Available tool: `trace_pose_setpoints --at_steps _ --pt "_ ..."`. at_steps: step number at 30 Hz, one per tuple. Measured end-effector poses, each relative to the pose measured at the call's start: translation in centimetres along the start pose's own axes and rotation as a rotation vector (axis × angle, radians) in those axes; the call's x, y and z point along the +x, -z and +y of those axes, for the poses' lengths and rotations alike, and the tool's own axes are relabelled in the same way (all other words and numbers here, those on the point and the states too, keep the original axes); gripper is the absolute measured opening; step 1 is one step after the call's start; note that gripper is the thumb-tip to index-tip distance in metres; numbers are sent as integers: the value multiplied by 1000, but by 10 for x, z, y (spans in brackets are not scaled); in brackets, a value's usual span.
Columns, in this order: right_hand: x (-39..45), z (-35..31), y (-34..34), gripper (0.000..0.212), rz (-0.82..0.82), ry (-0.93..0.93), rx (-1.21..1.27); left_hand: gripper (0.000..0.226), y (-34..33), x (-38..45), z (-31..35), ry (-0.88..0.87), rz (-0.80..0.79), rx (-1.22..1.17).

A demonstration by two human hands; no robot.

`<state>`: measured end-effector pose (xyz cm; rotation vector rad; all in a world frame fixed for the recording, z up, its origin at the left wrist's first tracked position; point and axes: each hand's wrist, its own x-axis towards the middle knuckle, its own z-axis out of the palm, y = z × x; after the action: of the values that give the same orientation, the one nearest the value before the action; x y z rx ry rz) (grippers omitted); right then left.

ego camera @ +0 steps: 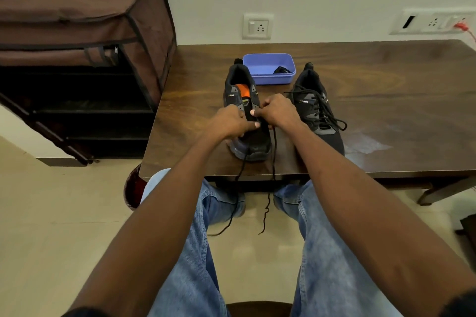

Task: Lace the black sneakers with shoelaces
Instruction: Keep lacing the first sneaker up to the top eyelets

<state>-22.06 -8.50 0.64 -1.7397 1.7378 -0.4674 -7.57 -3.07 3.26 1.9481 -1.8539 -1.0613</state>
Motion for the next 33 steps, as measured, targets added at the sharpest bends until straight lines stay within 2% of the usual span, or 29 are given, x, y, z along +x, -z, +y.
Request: trace_pose_setpoints --at_steps 7,10,13,16,23,25,27,30,33 --pt "0 -1 -1 24 8 9 -8 23 -14 10 6 2 44 283" --pt "-1 -3 -2 24 20 15 -36 21 -9 5 8 -49 -97 325" --pt "-3 -5 -2 23 40 5 -49 17 -6 -2 8 -4 -266 223" --pt "-4 -6 -2 22 38 -6 -50 18 -5 -9 2 42 -418 220" --pt "-6 -4 0 24 20 -7 -45 14 9 -15 0 111 -529 180" --pt "-6 -3 2 27 8 0 -50 9 12 -15 -3 123 -490 99" --pt "-8 -3 5 29 41 31 -83 11 16 -14 -6 124 -348 -29" --pt "-12 -9 13 20 173 97 -18 13 25 -9 -12 161 -134 -328" --pt "-18 -16 23 15 296 117 133 14 32 -8 -16 192 -29 -643"
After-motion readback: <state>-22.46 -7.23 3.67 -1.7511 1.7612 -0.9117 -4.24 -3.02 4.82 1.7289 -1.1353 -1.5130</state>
